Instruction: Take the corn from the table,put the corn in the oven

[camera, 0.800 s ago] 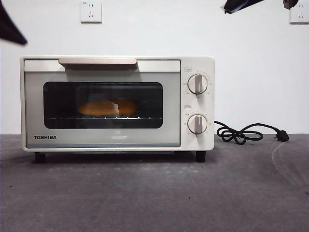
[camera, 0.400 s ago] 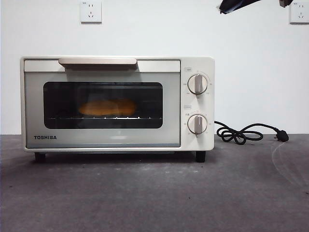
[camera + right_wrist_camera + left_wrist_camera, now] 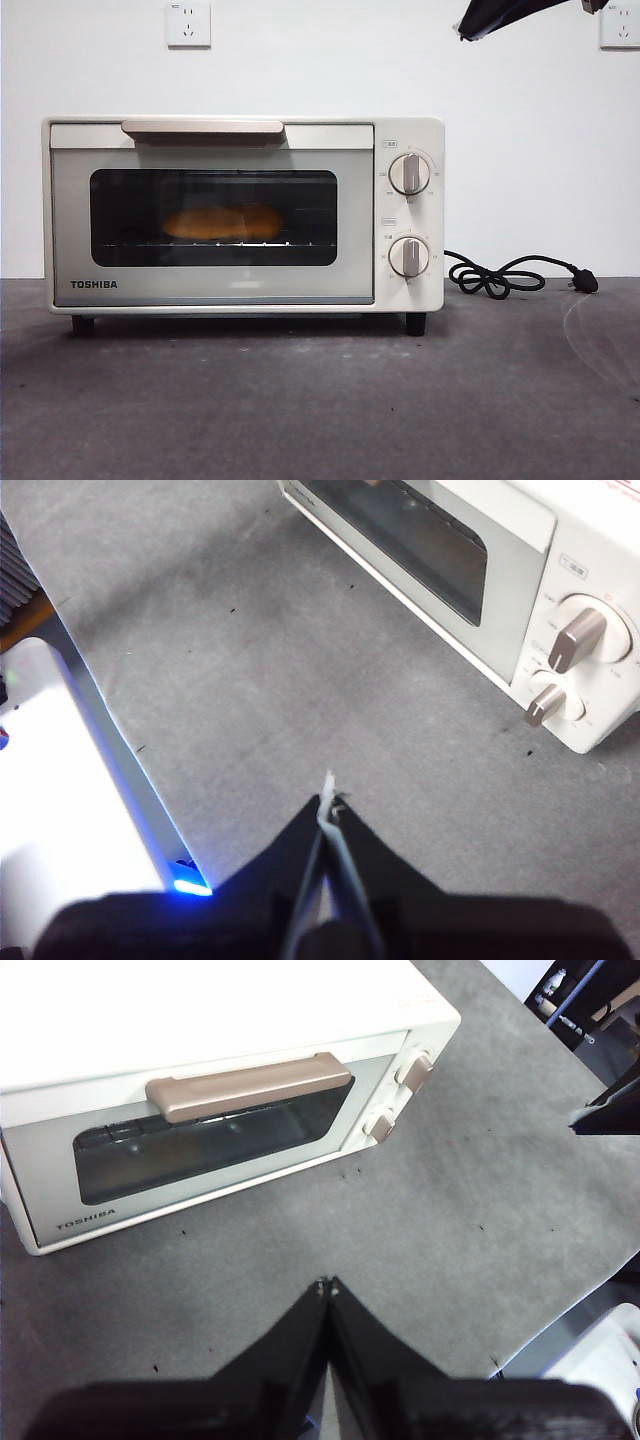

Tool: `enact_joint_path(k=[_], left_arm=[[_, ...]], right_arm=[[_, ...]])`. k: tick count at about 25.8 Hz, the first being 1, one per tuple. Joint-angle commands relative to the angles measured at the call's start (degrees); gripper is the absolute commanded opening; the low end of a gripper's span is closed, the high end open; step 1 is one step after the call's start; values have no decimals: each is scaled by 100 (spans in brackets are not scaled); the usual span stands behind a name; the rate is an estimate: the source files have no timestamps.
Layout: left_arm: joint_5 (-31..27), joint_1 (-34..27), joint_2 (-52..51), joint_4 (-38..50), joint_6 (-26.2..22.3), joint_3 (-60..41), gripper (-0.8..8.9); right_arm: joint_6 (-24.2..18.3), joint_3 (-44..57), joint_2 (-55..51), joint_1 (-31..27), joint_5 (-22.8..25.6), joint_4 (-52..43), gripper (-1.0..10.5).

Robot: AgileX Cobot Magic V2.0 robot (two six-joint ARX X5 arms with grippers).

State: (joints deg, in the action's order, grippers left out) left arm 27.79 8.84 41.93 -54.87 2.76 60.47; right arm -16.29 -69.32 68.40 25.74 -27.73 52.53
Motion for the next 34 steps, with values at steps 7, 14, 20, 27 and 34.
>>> enact_joint_path(k=[7,14,20,27,34], left_arm=[[66,9,411,98,275,-4,-4],[-59,101,879,146,258,-4,-4],[-382,98,608,356,256,-4,-4],[-387,-4,-219,424,219,-4,-3],[-793,-66,-1410,2227,103,-291,-4]], right_arm=[[17,2,35,-4,251,-33,-1],[17,2,35,-4,634,-37,-1],[17,2,35,-4,984,-37,-1],[17,2,35,-4,1237,-37,-1],[17,2,35,-4,1237,-37,-1]])
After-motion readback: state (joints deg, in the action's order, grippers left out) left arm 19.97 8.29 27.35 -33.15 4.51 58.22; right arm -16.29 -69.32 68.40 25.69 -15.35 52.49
